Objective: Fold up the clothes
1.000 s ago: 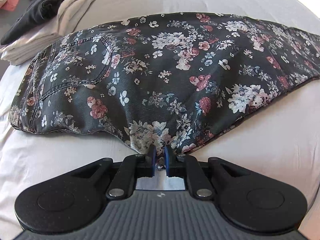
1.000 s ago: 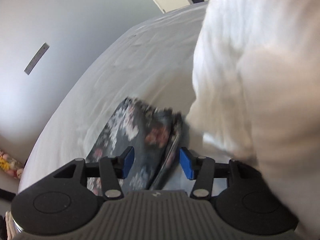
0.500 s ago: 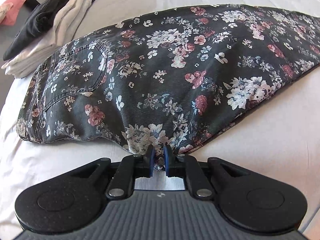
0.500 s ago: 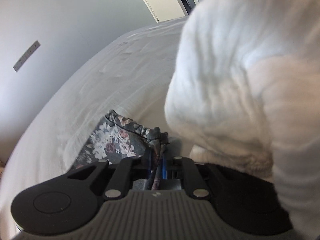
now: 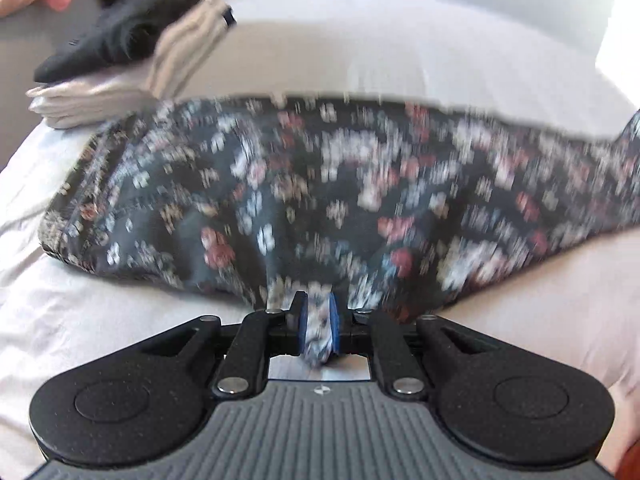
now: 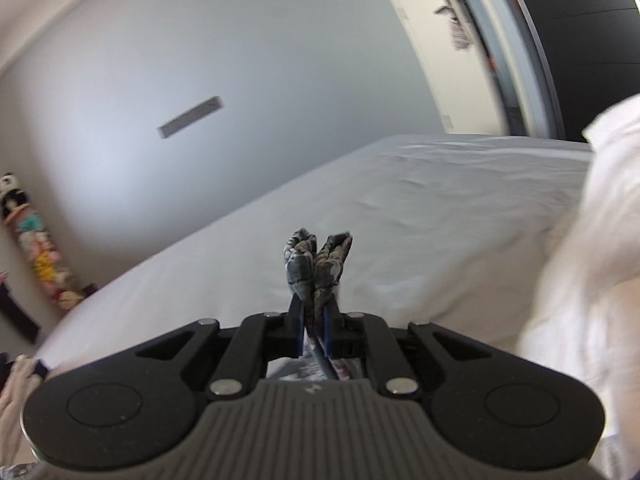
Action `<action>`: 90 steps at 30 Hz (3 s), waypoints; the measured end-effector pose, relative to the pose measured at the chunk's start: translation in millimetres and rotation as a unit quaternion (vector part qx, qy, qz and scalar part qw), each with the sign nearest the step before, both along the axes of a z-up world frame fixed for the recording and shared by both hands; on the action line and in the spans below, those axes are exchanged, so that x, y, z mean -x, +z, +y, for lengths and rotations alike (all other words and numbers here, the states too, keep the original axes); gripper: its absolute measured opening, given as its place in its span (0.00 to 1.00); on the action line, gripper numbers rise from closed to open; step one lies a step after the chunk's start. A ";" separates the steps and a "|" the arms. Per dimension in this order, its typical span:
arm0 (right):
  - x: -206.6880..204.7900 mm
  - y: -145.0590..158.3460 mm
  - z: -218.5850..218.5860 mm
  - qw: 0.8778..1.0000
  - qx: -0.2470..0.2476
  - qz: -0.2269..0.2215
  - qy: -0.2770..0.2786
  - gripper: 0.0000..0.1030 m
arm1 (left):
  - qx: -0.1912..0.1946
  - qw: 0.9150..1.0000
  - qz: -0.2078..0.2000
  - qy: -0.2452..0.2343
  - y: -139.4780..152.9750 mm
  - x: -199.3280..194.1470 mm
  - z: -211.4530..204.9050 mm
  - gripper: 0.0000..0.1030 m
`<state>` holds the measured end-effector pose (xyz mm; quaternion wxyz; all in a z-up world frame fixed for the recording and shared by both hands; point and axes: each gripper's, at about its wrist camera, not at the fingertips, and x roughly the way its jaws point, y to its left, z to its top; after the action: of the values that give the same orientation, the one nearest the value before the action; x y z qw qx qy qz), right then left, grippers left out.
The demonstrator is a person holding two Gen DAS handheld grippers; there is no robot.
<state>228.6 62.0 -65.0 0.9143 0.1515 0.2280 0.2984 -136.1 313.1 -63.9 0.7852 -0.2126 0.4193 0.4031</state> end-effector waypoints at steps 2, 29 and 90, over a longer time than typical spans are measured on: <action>17.7 7.7 6.4 0.999 0.001 -0.011 0.033 0.10 | -0.002 1.000 -0.025 0.000 13.3 -0.6 1.3 0.12; 160.8 -63.8 115.7 0.889 0.264 -0.153 0.342 0.09 | 0.254 0.946 -0.201 -0.021 -36.6 -169.3 24.8 0.52; 192.0 -84.8 93.6 0.830 0.282 -0.258 0.406 0.34 | 0.008 0.981 -0.172 -0.093 204.9 -102.2 44.8 0.17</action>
<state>36.6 155.6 -149.8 0.7395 -0.3014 0.0993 0.5936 -34.0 357.9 141.0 0.8778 -0.2451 0.2993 0.2826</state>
